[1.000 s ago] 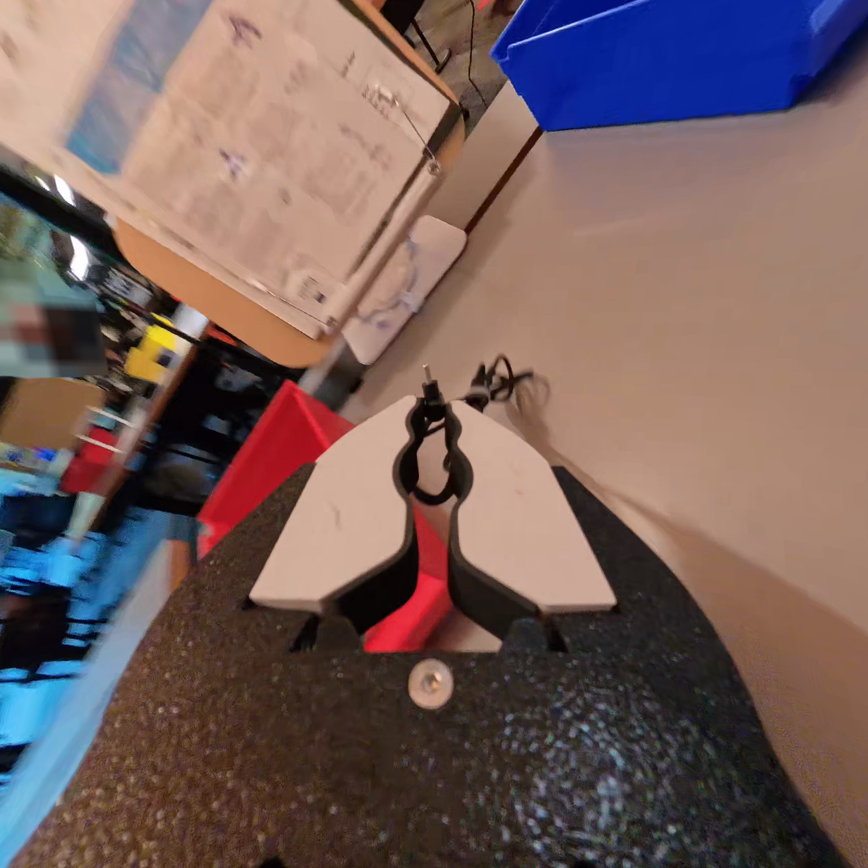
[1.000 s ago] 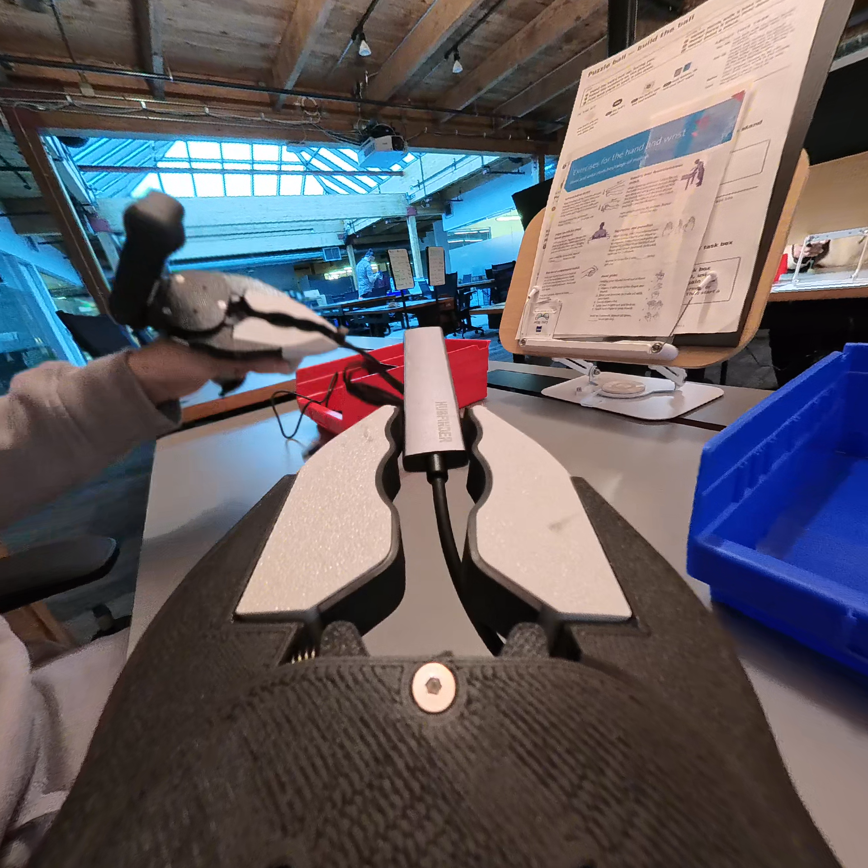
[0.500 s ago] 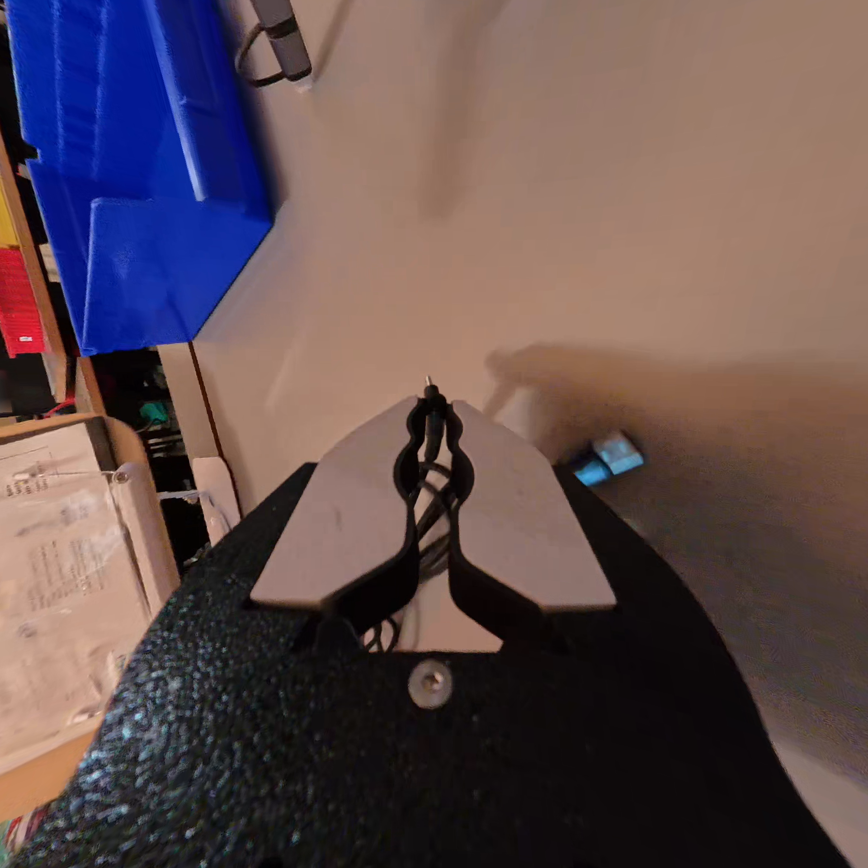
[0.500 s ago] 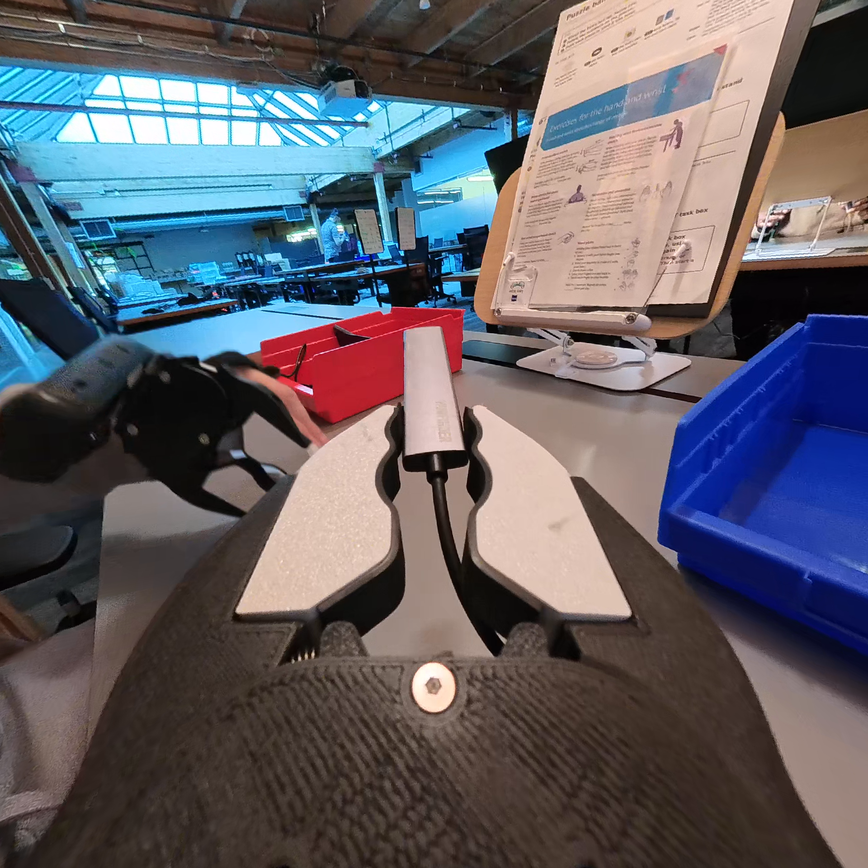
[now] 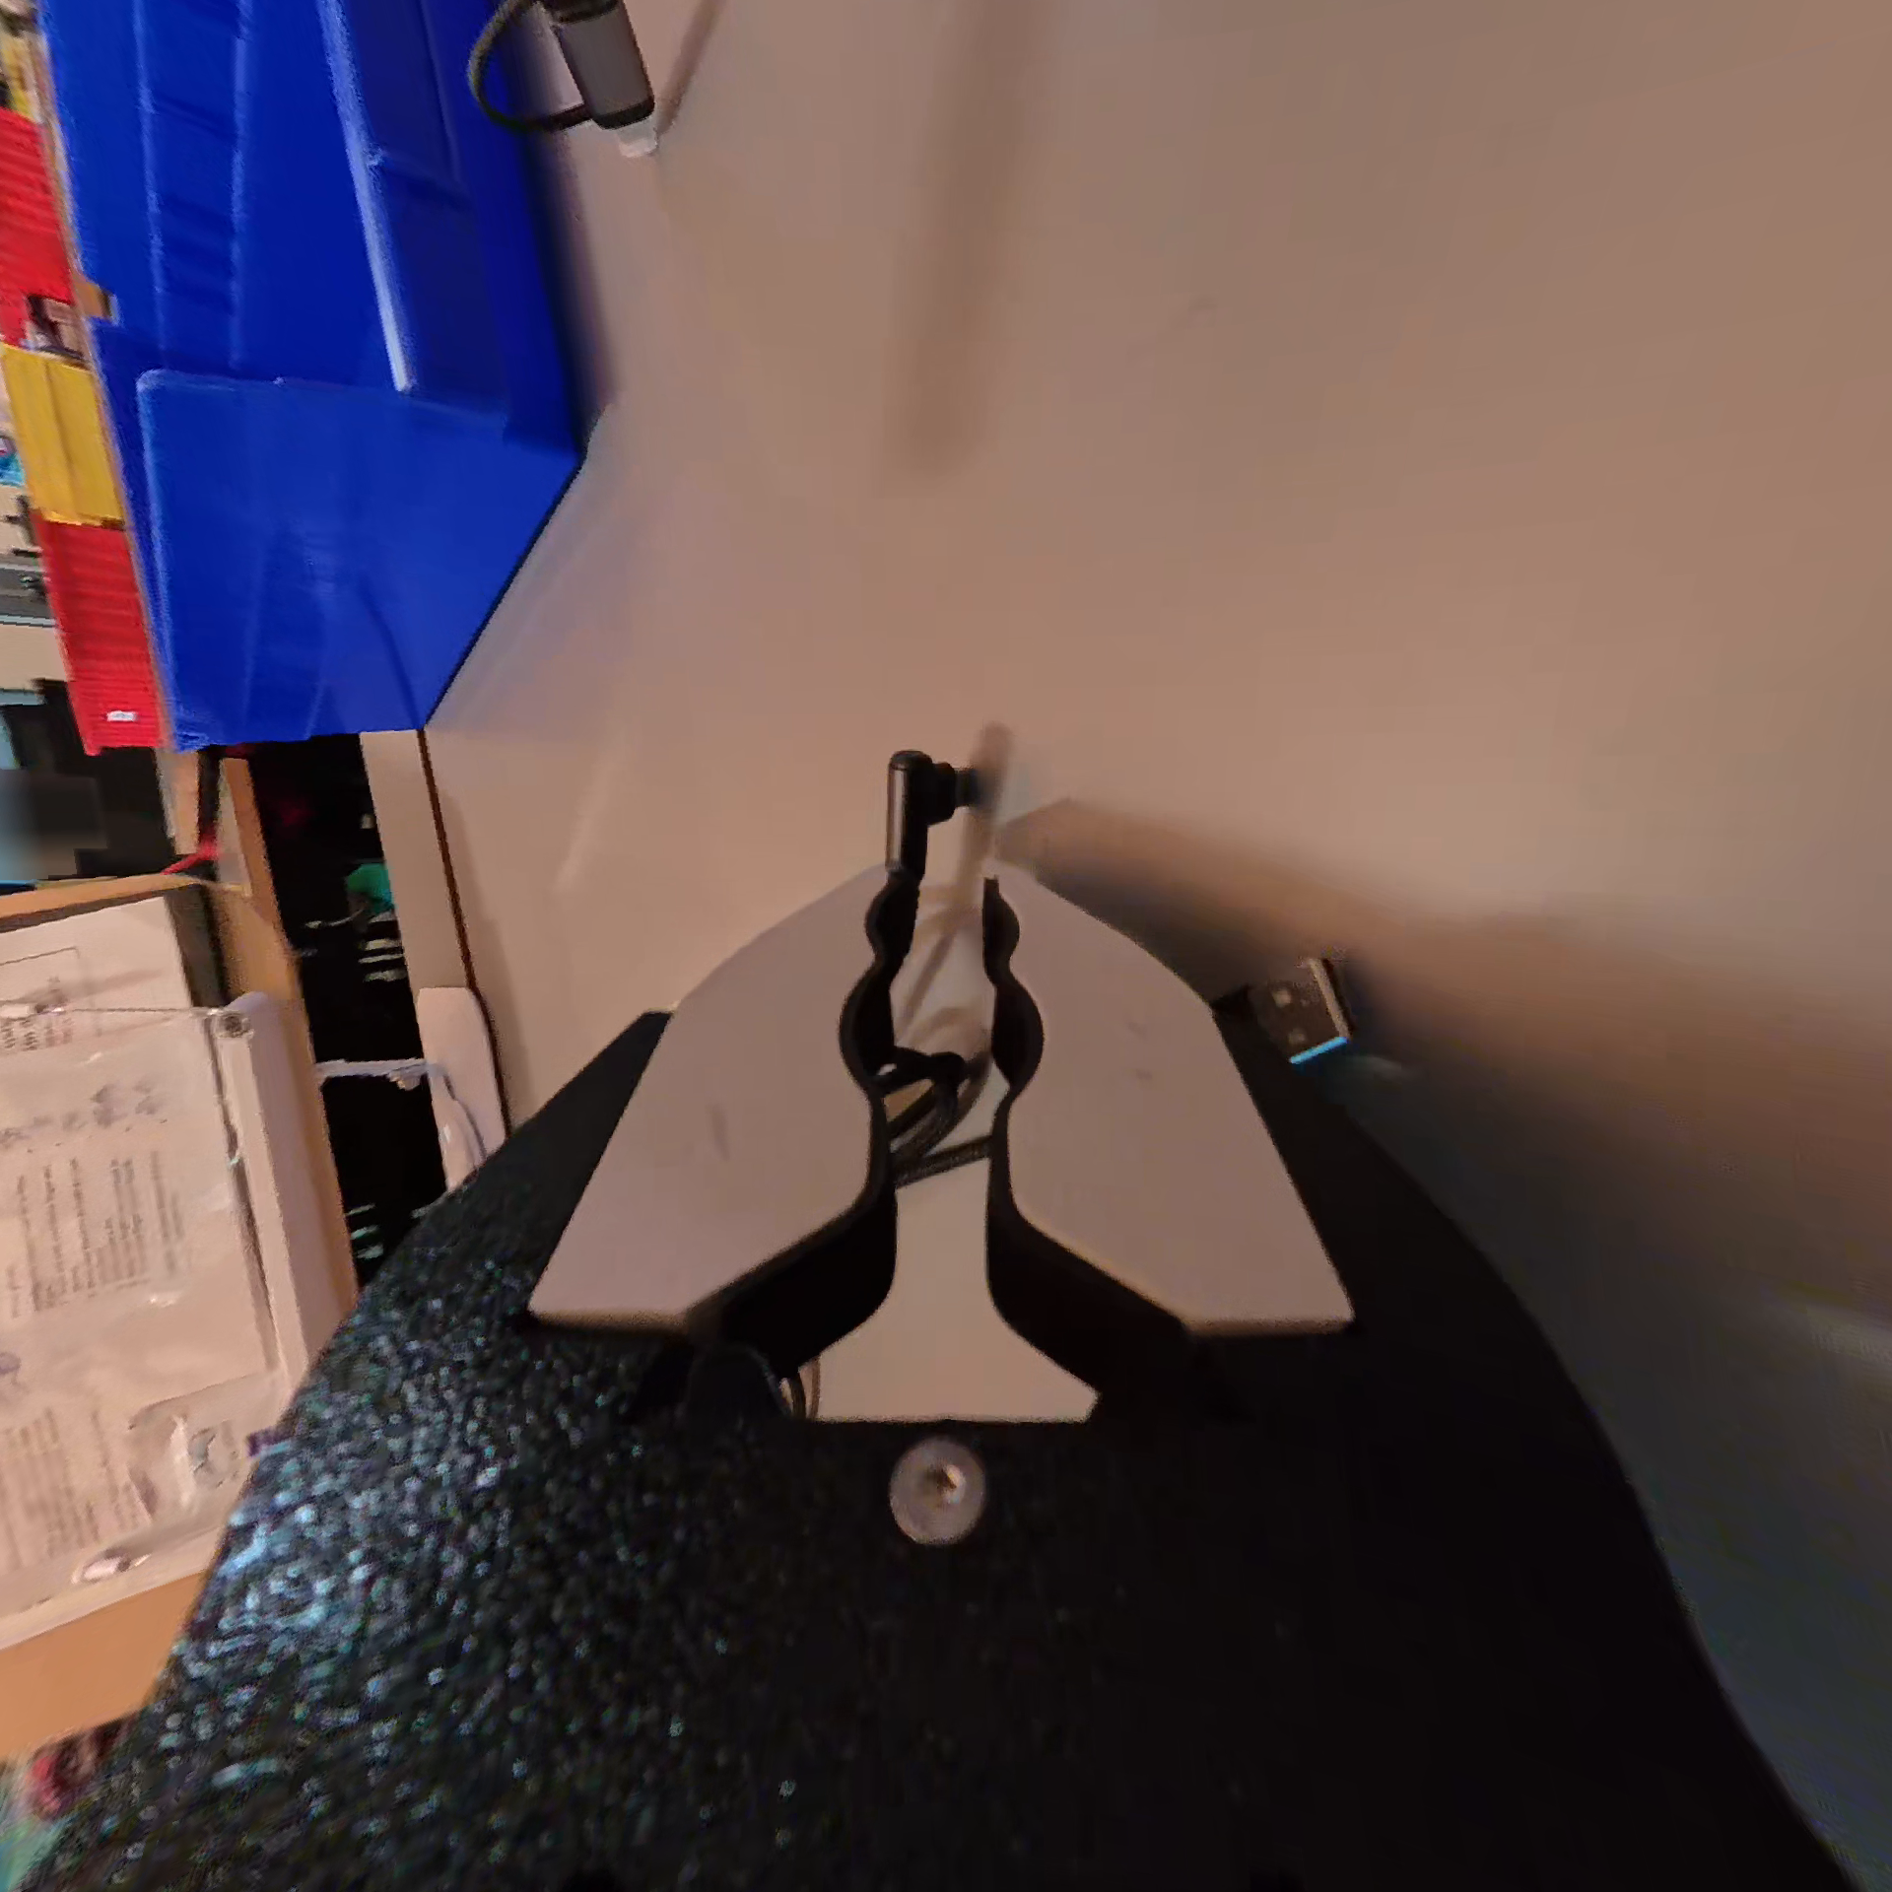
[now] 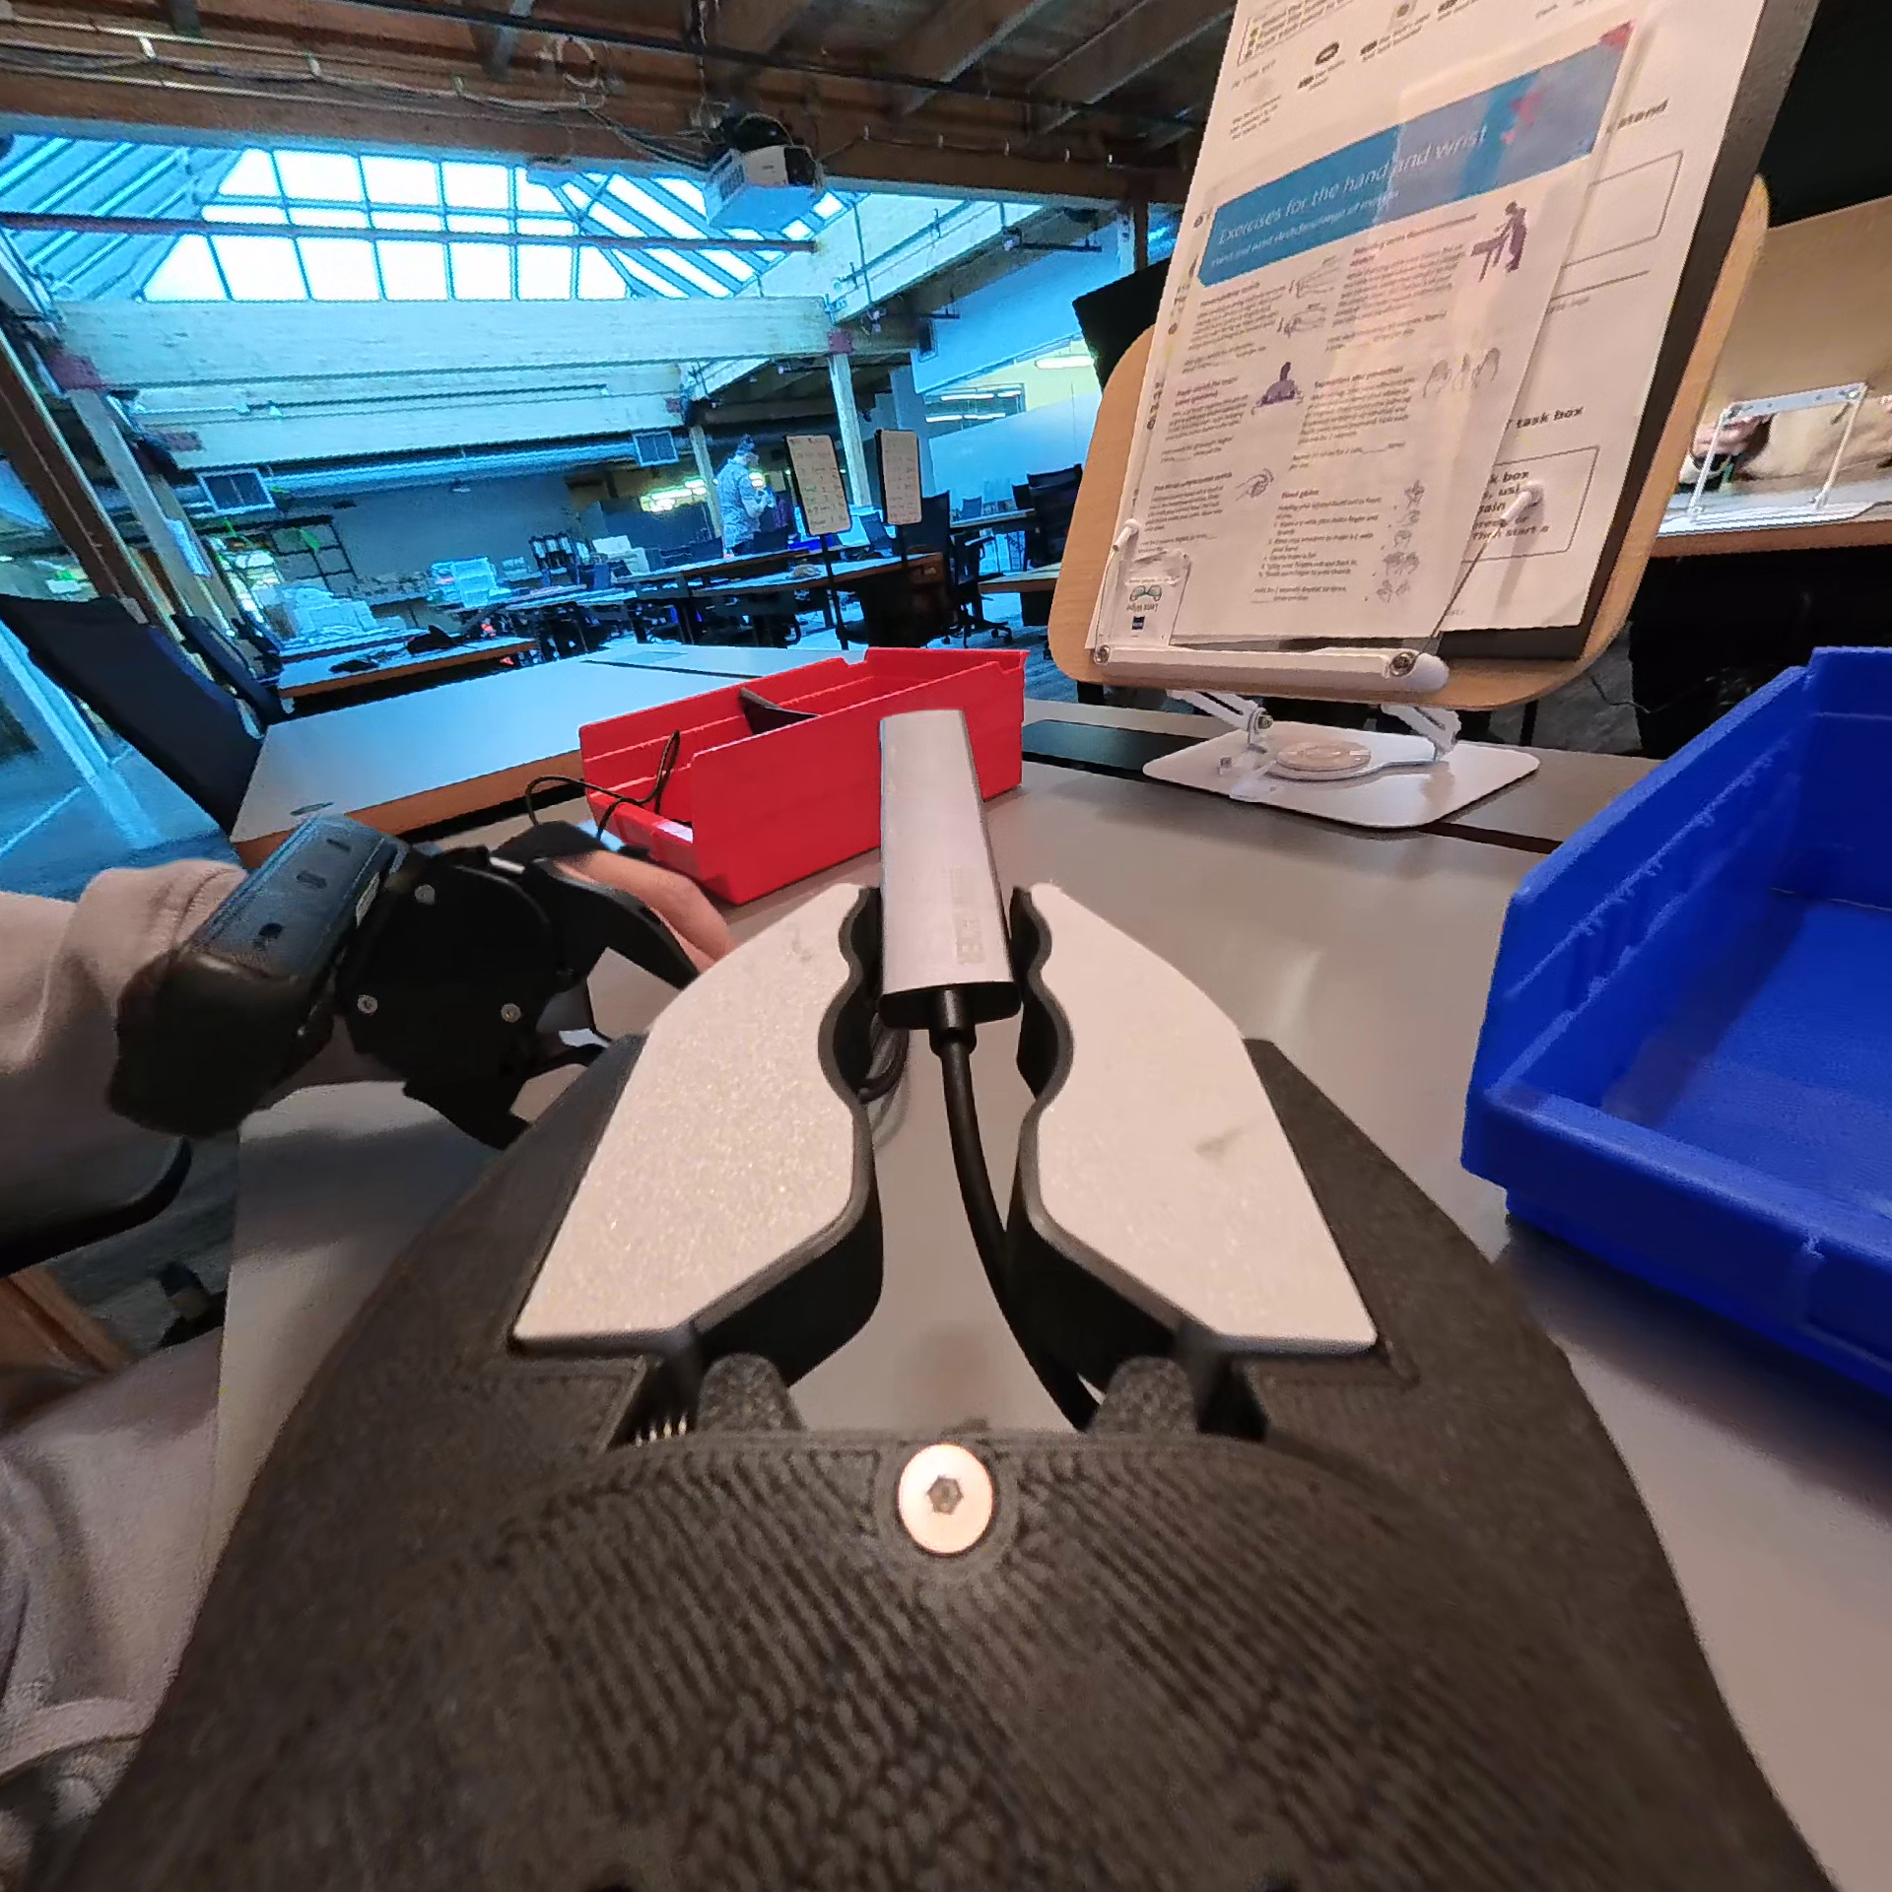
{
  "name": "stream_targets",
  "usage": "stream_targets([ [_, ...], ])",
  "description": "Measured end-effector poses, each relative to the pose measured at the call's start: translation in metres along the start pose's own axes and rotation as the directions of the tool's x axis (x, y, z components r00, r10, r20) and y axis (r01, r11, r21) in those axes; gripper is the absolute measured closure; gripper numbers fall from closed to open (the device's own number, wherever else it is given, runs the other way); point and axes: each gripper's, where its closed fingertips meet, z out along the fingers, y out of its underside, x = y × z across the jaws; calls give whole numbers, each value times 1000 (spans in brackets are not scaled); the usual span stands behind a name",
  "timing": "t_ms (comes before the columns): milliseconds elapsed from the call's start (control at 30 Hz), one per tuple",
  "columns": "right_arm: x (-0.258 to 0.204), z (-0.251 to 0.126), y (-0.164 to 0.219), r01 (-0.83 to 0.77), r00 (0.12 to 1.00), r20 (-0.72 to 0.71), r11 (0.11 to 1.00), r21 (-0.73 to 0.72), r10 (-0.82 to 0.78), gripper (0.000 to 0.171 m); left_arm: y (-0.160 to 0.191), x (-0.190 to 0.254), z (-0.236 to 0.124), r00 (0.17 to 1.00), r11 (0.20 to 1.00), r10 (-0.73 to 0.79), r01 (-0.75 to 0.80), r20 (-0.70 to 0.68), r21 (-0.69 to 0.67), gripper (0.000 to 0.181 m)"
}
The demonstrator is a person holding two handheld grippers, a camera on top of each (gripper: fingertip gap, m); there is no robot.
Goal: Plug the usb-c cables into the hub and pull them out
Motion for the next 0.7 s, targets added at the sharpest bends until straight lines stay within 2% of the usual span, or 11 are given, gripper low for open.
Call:
stream_targets([
  [100, 1, 0, 2, -4, 1000, -2, 1000, -10, 4, 147, -6, -6, -2, 998, 999, -35, 36, -53, 25, 164],
  [167, 2, 0, 5, -17, 1000, -2, 999, -35, 17, 147, -15, -20, -7, 992, 991, -107, 112, -70, 69, 160],
  [233, 3, 1, 8, -43, 999, -1, 997, -59, 43, 147, -35, -48, -20, 966, 948, -250, 257, -60, 187, 160],
  [300, 1, 1, 9, -74, 997, 12, 995, -65, 75, 147, -52, -81, -34, 912, 867, -406, 403, -51, 295, 156],
  [367, 0, 3, 9, -77, 997, 21, 995, -62, 79, 147, -58, -107, -44, 898, 850, -439, 411, 10, 329, 152],
  [433, 1, 3, 10, -83, 996, 13, 994, -65, 84, 147, -59, -122, -50, 929, 905, -346, 295, 130, 307, 148],
  [500, 1, 3, 11, -76, 997, 7, 994, -78, 77, 147, -55, -130, -49, 945, 966, -200, 145, 259, 216, 143],
  [567, 0, 4, 10, -88, 996, 2, 993, -73, 88, 147, -60, -122, -43, 958, 986, -64, 17, 278, 169, 140],
  [633, -7, 7, 5, -108, 993, 35, 993, -55, 111, 147, -60, -120, -36, 937, 990, 49, -91, 345, 106, 137],
  [667, -10, 8, 4, -115, 992, 46, 992, -52, 117, 147, -59, -123, -34, 909, 988, 106, -142, 403, 63, 139],
  [700, -13, 10, 5, -115, 992, 54, 992, -57, 118, 147, -58, -126, -33, 879, 982, 161, -190, 450, 21, 155],
])
